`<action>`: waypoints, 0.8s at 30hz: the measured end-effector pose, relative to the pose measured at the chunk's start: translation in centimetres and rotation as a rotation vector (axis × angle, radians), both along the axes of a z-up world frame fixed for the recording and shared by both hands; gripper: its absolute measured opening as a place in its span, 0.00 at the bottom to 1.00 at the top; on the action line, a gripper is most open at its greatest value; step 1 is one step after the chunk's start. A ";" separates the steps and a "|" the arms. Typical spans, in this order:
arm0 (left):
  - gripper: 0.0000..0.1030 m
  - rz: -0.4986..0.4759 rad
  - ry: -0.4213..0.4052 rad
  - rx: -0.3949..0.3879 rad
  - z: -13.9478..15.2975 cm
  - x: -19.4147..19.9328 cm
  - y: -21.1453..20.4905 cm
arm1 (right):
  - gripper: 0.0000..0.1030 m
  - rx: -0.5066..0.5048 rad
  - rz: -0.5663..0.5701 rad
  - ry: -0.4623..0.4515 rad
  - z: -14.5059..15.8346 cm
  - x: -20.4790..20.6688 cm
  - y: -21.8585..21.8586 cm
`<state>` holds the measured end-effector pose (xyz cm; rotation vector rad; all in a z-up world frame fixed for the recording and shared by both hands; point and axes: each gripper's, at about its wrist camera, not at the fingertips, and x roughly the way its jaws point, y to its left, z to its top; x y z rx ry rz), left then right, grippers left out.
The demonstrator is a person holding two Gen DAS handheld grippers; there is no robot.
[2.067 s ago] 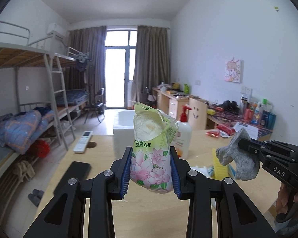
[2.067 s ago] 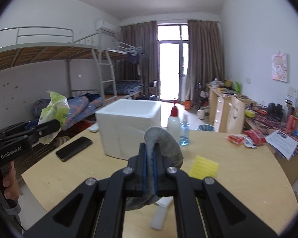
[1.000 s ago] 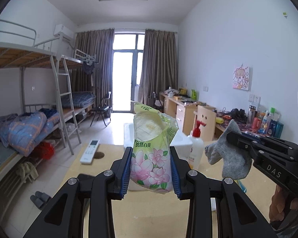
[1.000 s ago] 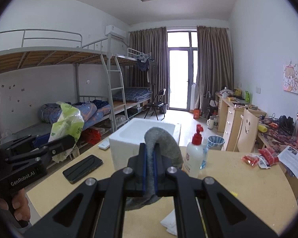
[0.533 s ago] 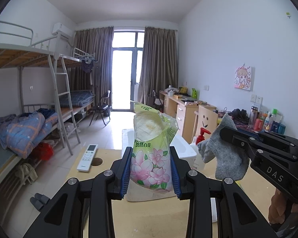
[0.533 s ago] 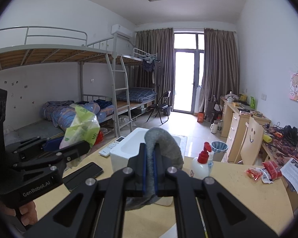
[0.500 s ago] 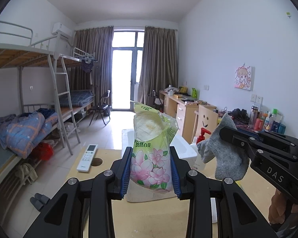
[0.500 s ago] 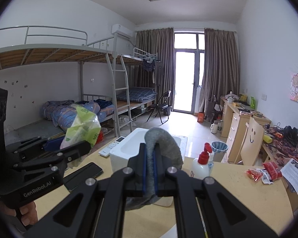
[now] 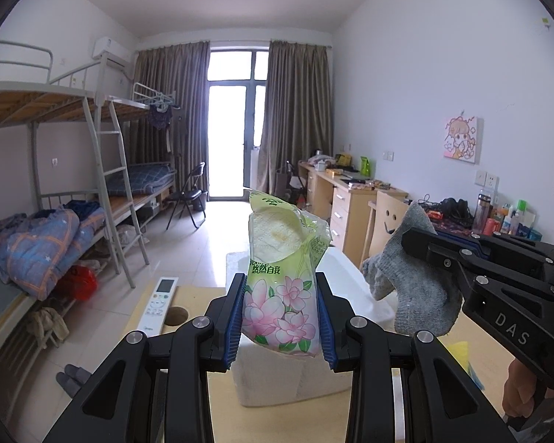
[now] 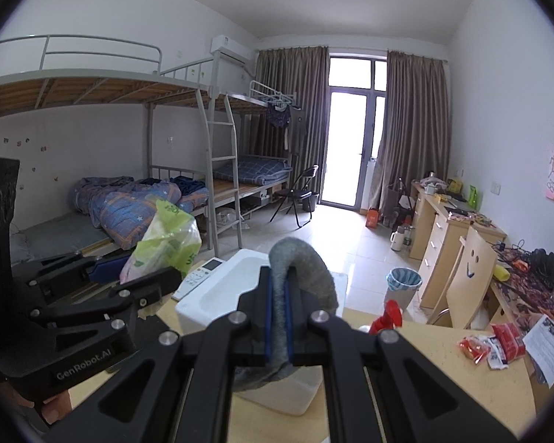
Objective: Organize soft objects
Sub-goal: 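Lift the wipe pack with the left tool while the right tool carries the sock toward the foam box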
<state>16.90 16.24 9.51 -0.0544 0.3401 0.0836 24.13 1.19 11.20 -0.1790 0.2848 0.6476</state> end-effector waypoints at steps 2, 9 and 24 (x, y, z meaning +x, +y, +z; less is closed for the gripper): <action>0.36 0.001 0.003 0.008 -0.1 0.9 0.1 | 0.08 0.000 0.002 0.002 0.0 0.7 0.5; 0.36 0.005 0.020 0.020 -0.5 3.3 0.6 | 0.08 0.001 0.008 0.008 -0.8 2.6 1.2; 0.36 -0.012 0.060 0.034 -1.0 6.1 -0.4 | 0.08 0.003 -0.019 0.021 -0.9 4.0 1.0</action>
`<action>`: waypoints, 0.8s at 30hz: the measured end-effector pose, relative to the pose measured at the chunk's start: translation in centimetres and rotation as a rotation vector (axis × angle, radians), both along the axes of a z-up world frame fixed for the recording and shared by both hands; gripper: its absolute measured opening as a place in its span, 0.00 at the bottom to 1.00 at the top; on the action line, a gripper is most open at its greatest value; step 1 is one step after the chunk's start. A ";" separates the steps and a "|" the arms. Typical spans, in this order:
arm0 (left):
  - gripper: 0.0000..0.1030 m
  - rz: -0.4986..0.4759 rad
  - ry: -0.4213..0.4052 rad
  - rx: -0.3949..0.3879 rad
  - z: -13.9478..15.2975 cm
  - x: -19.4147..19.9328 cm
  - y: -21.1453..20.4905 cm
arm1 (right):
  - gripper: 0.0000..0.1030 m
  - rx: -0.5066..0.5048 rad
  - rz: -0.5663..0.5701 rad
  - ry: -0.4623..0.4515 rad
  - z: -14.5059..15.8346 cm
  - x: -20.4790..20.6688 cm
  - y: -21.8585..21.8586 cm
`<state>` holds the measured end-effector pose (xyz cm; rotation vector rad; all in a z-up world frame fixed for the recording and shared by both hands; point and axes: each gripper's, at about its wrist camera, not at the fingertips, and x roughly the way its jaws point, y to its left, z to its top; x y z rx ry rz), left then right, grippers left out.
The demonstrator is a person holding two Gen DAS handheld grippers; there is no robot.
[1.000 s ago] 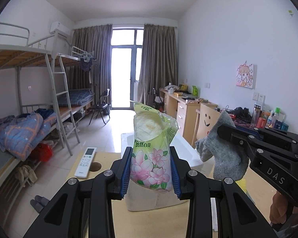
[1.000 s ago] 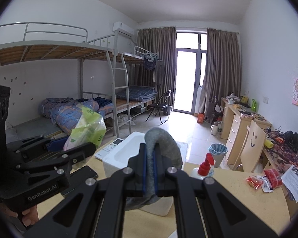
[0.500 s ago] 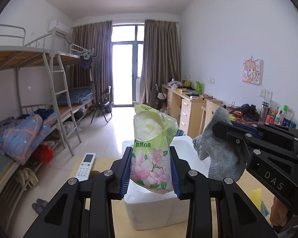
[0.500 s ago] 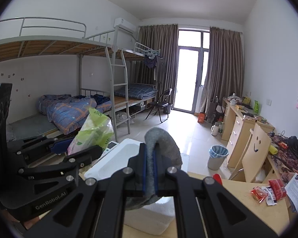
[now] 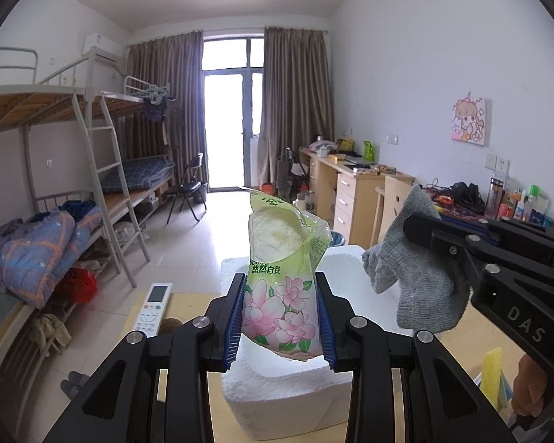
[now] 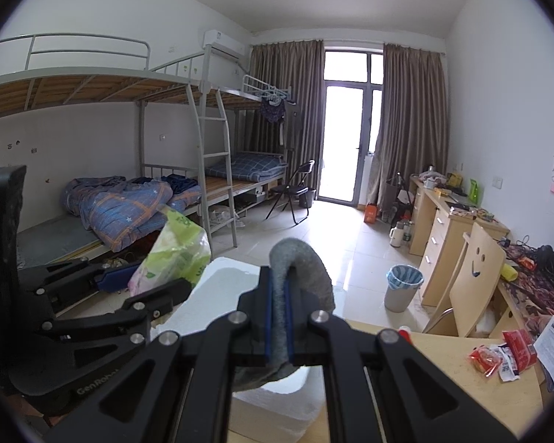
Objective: Organize soft objects
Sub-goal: 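Lift the wipe pack with the left tool while the right tool carries the sock toward the foam box, then open the left tool to drop the wipe pack into the foam box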
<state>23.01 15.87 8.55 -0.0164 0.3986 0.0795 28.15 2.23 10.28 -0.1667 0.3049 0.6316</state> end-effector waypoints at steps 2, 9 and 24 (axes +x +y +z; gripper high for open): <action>0.36 -0.014 0.004 -0.006 0.0 0.4 0.0 | 0.08 -0.003 -0.014 -0.008 0.2 -0.1 -0.4; 0.36 -0.070 0.014 -0.013 -0.1 1.5 -1.4 | 0.08 0.002 -0.061 -0.014 0.7 0.2 -1.7; 0.39 -0.059 0.052 -0.006 -0.9 3.9 -1.2 | 0.08 0.005 -0.074 0.005 0.3 0.9 -1.8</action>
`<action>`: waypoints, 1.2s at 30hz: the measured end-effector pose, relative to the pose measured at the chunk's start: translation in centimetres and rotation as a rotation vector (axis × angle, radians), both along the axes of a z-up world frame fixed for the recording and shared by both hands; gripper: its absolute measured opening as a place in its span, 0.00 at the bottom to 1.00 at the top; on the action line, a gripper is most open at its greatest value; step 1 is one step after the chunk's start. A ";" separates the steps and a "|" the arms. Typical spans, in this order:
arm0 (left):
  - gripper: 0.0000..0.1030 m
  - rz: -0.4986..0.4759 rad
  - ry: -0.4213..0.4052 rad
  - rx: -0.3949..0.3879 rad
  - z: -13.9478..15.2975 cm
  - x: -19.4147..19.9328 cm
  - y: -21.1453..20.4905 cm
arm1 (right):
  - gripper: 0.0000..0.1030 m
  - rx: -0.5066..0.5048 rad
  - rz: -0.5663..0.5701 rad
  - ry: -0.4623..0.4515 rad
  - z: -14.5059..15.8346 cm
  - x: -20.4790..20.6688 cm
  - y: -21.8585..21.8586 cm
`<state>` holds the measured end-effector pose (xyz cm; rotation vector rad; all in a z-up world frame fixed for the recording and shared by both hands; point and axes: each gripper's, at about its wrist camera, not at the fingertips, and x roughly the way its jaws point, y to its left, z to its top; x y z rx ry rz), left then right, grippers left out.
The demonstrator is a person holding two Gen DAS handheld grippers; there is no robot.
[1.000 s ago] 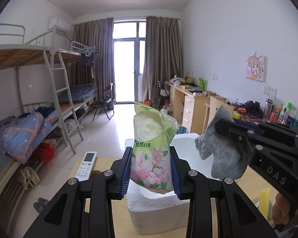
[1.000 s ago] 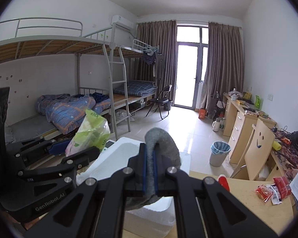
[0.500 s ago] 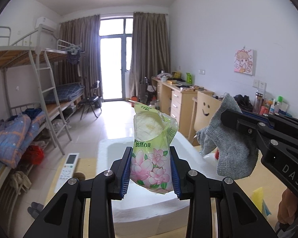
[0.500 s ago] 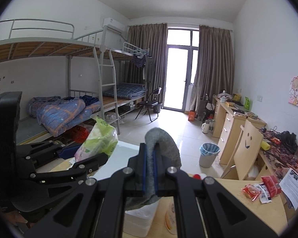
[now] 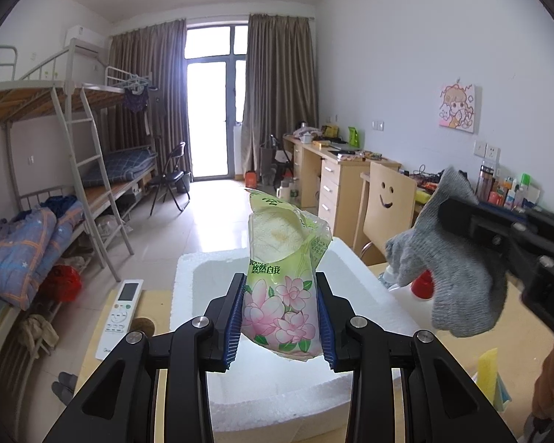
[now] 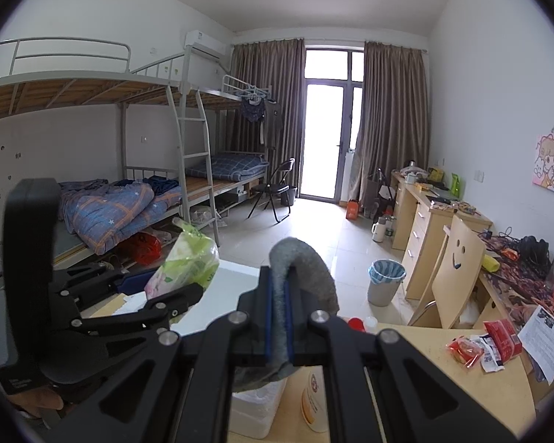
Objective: Organize soft objects
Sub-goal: 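Open the left tool to drop the wipe pack into the foam box, then lower the grey sock into the foam box and open the right tool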
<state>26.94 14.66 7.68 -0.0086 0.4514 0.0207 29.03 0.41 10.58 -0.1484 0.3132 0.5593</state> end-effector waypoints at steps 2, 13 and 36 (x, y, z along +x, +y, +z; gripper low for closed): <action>0.55 0.001 0.007 0.003 -0.1 0.3 0.1 | 0.08 -0.001 -0.002 -0.003 -0.1 -0.1 0.0; 0.99 0.066 -0.083 -0.010 0.5 -0.5 0.5 | 0.08 0.002 -0.006 -0.003 0.0 0.1 -0.3; 0.99 0.222 -0.116 -0.001 1.2 -5.0 4.7 | 0.08 -0.007 0.085 0.015 -0.7 -0.2 3.6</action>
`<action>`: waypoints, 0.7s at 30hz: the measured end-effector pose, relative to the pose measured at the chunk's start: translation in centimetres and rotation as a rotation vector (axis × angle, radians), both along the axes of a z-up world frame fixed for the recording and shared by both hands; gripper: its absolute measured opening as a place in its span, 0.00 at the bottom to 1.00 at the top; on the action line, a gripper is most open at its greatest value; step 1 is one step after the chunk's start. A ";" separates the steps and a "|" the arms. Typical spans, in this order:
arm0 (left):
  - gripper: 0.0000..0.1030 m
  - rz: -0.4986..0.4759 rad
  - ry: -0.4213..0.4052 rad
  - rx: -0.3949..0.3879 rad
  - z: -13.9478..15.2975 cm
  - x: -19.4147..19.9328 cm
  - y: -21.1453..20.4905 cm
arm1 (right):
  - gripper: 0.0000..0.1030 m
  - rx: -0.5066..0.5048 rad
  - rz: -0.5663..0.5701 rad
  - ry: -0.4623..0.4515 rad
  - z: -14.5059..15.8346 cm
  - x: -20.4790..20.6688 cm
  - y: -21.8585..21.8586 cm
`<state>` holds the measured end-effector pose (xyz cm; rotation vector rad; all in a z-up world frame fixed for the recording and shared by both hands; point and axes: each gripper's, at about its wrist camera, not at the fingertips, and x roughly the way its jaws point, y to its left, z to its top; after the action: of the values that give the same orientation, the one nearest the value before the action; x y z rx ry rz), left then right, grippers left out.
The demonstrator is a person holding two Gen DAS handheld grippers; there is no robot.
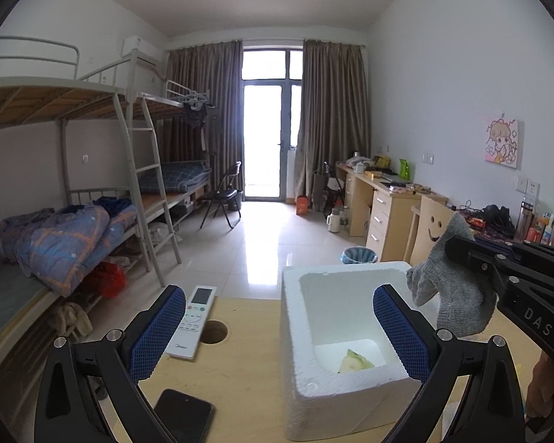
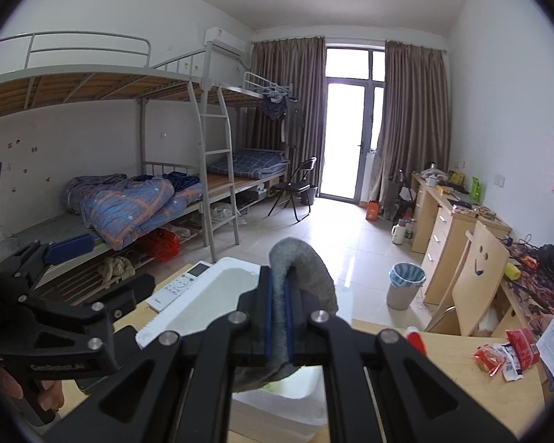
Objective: Organize soft objects
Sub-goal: 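Lower the grey sock into the foam box and open the right tool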
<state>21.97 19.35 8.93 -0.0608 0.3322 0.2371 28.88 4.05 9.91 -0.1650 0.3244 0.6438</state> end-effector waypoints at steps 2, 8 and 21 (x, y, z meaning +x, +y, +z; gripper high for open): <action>0.99 0.013 -0.001 0.008 0.0 -0.3 0.3 | 0.08 -0.001 0.010 0.005 -0.1 0.1 0.4; 0.99 0.036 0.011 0.001 -0.4 -0.7 1.2 | 0.08 -0.003 0.036 0.014 -0.4 0.5 1.8; 0.99 0.056 0.016 0.007 -0.5 -1.2 1.7 | 0.08 -0.005 0.010 0.038 -0.8 1.6 2.3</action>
<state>20.81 21.07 8.40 -0.0612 0.3459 0.2944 30.43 6.31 9.11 -0.1594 0.3617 0.6568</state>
